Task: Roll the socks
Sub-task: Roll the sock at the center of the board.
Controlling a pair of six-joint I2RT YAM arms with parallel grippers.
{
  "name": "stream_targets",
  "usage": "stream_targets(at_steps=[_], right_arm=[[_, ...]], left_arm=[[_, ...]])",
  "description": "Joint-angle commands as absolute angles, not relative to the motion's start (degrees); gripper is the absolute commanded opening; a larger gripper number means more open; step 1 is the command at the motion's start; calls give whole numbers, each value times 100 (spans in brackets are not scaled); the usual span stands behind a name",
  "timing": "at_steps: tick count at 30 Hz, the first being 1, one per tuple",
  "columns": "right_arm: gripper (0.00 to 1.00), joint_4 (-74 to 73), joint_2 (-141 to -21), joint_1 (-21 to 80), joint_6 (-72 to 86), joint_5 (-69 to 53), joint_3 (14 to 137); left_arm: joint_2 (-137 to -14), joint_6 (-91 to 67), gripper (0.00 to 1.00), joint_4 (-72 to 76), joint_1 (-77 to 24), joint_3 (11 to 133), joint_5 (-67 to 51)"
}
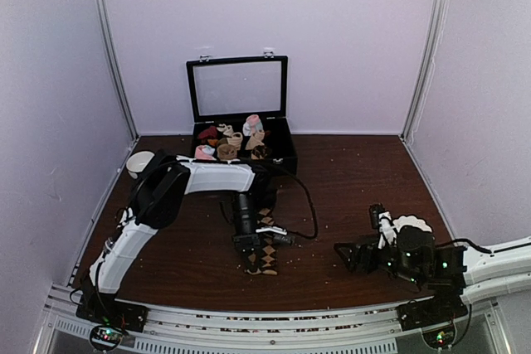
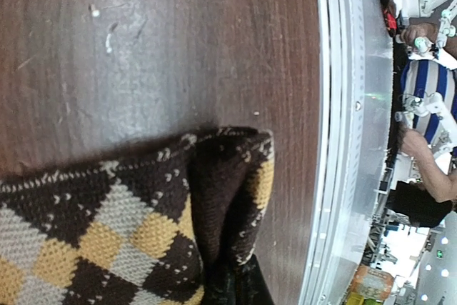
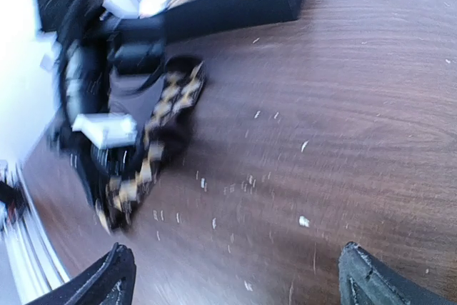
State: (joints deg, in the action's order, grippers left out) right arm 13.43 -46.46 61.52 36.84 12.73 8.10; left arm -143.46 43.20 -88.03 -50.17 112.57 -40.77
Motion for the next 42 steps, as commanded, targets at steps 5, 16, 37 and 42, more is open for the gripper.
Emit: stream_targets(at_steps=[5, 16, 37, 42], right_arm=[[79, 2516, -4845, 7177, 623, 858, 877], [46, 2824, -8365, 7408, -1584, -664, 3044], [27, 2850, -10418, 6998, -2484, -1075, 4157], [36, 2769, -10320, 7002, -2535, -1012, 4142]], left_arm=[[-14897, 4313, 0, -9014, -4902, 11628, -3993], [-15013, 4175, 0, -8990, -4822, 11677, -4172], [-15214, 4447, 0, -9219, -4685, 11769, -4598], [-15237, 4435, 0, -9232, -4685, 11801, -4586]])
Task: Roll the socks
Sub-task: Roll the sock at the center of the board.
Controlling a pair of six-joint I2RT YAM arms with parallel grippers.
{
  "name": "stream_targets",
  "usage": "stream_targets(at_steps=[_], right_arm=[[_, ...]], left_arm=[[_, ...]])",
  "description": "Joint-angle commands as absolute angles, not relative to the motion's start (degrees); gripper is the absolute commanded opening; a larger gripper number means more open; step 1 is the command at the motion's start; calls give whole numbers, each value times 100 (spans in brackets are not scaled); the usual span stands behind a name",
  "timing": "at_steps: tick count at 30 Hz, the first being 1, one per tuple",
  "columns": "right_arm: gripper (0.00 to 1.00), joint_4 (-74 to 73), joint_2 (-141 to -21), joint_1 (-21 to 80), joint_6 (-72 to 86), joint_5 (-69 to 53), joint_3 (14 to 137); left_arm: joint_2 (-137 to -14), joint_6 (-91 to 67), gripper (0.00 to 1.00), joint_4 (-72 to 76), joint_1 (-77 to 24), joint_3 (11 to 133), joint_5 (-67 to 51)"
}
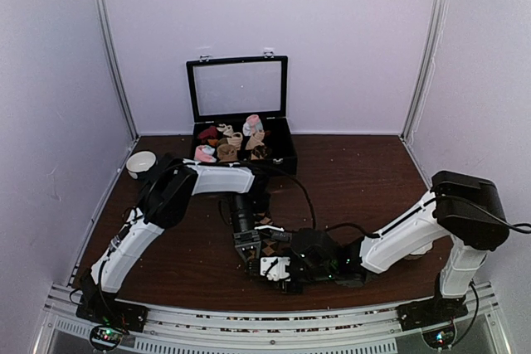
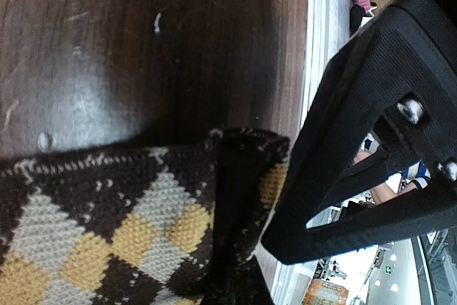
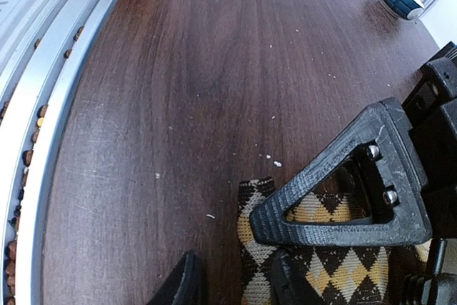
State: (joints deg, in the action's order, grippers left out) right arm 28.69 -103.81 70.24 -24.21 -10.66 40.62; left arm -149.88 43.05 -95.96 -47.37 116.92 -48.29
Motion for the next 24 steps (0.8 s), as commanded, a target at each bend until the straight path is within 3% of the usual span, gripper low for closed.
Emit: stream_targets(at_steps=[1, 10, 14, 20, 24], right_arm=[[36, 2739, -10302, 6997, -2547, -993, 4126], [31, 2662, -10457, 6829, -2523, -1147, 4094], [24, 2215, -10586, 6824, -2592, -1340, 4310], [20, 2142, -10776, 6720, -2347, -1426, 4212], [6, 1990, -10834, 6652, -2202, -1636, 4171]], left_arm=[[-15250, 4438, 0, -9243, -4689, 11829, -4588], [-15258, 4437, 1, -9264, -4691, 11838, -4597], [-15251, 4461, 1, -9264, -4689, 11839, -4597], [-15042, 4485, 9, -9067, -4685, 11608, -4614], [-15016, 4439, 14, -9035, -4689, 11567, -4579]])
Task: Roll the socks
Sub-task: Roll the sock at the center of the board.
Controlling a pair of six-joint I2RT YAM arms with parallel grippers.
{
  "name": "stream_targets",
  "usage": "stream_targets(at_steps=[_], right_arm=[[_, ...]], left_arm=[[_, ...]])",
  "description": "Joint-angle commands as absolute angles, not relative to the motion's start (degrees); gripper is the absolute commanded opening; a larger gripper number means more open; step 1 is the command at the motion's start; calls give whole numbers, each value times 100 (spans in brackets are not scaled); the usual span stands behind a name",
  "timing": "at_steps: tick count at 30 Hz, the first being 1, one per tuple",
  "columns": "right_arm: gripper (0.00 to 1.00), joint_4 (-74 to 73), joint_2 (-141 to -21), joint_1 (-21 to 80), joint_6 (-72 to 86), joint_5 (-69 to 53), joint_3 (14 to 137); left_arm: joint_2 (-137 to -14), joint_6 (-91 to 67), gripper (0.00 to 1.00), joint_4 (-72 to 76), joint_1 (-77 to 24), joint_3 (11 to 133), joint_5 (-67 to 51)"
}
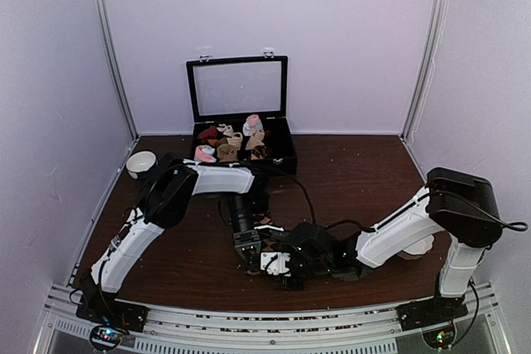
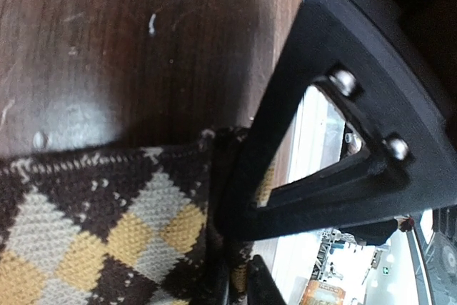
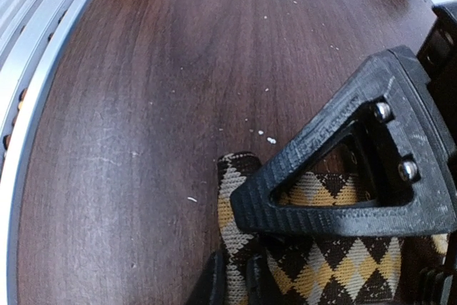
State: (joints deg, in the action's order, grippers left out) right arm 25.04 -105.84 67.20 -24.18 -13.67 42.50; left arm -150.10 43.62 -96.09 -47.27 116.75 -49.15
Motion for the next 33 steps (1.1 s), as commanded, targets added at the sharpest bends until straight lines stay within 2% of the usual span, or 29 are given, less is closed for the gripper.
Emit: stream_targets(at_steps=[1, 4, 5, 6, 7, 8, 14, 19, 23, 24, 26, 29, 33], right_arm=[[2, 1975, -10849, 6649, -2155, -1688, 4163], [0, 1957, -10872, 6610, -1923, -1855, 4131], [0, 1927, -10879, 6598, -1819, -1915, 4140], [0, 1884, -10887, 6574, -1715, -1982, 4153], [0, 1842, -10903, 6548, -1582, -2033, 4171], [0, 1776, -10918, 6508, -1412, -2127, 4208], [0, 1331, -11043, 5977, -138, -3097, 4451], [0, 934, -11257, 5711, 667, -3789, 4670], [0, 881, -11277, 5613, 976, -3816, 4591], [0, 830, -11278, 5565, 1051, -3800, 4599], [0, 672, -11319, 5469, 1228, -3789, 4667], [0, 710, -11445, 5312, 1571, -4000, 4632], [0, 720, -11874, 5085, 2145, -4464, 4674]], left_arm=[[-15001, 4430, 14, -9031, -4692, 11575, -4573], [-14807, 4324, 23, -8852, -4669, 11524, -4465], [-14655, 4244, 34, -8722, -4644, 11471, -4387], [-14471, 4115, 49, -8552, -4615, 11389, -4296], [-14229, 4008, 90, -8361, -4590, 11283, -4169], [-13967, 3878, 97, -8106, -4554, 11153, -4018], [-12151, 3561, 98, -6665, -4474, 10081, -2780], [-10886, 2990, 98, -5293, -4446, 9242, -1089], [-10452, 2235, 98, -4599, -3863, 9058, -815], [-10530, 2205, 98, -4655, -3659, 9037, -768], [-10976, 2829, 98, -5445, -3445, 9428, -1430], [-10643, 3346, 98, -4917, -3787, 8714, -908], [-9854, 3676, 98, -4291, -4142, 7784, -2101]])
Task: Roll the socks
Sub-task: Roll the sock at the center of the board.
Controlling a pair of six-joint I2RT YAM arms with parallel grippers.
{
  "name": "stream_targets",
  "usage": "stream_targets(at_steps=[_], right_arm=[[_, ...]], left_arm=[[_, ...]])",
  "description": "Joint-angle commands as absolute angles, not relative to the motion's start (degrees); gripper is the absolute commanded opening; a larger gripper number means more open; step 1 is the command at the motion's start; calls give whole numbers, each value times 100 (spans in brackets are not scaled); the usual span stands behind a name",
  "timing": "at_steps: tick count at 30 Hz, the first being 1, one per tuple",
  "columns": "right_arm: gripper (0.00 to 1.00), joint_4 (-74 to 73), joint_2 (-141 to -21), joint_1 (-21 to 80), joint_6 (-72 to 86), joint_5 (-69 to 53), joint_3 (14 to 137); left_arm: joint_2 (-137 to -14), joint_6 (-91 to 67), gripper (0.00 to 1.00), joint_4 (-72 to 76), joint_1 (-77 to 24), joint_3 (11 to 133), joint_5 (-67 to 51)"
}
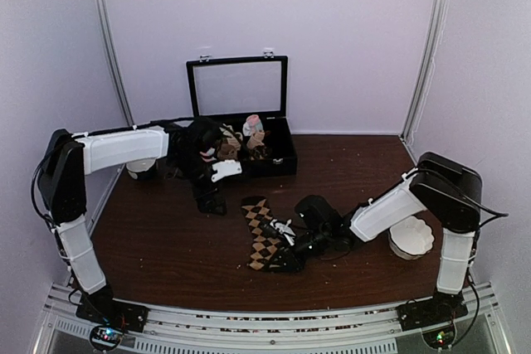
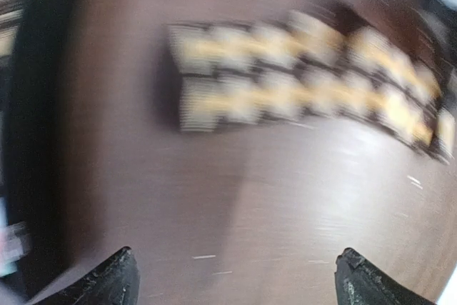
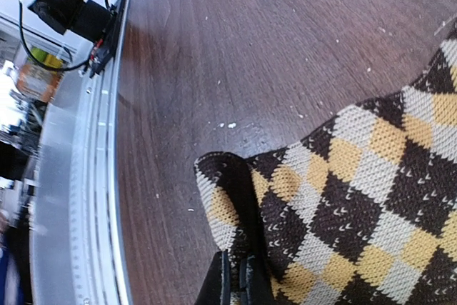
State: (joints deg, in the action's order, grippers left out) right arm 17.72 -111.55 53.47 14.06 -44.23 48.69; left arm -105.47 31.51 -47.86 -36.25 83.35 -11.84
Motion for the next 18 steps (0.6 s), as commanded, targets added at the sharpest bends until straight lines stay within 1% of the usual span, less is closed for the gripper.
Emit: stream_targets(at_steps=[1, 5, 7, 8, 12, 16, 18], right_arm=[[0, 784, -11985, 5026, 2301, -4569, 4655], [0, 1220, -12081, 4935, 2838, -4643, 4411], [0, 1717, -12118, 4821, 3277, -4742, 4231], [0, 1903, -12143, 4777, 3506, -4787, 4159], [0, 2105, -12279, 4671, 3943, -4919, 4098], [0, 1909, -12310, 4666, 3916, -4963, 4188], [0, 1837, -12298, 4660, 3879, -4970, 4214]], left_arm=[[-9815, 3753, 98, -4271, -4249, 7665, -2301], [-9948, 4321, 98, -4344, -4783, 7294, -2757], [-10065, 4533, 98, -4313, -5035, 7166, -2856], [-10135, 4600, 96, -4283, -5145, 7144, -2873], [-10553, 4753, 82, -4079, -5443, 7277, -2855], [-10951, 4756, 72, -3999, -5544, 7588, -2689], [-11106, 4747, 63, -3990, -5554, 7689, -2606]])
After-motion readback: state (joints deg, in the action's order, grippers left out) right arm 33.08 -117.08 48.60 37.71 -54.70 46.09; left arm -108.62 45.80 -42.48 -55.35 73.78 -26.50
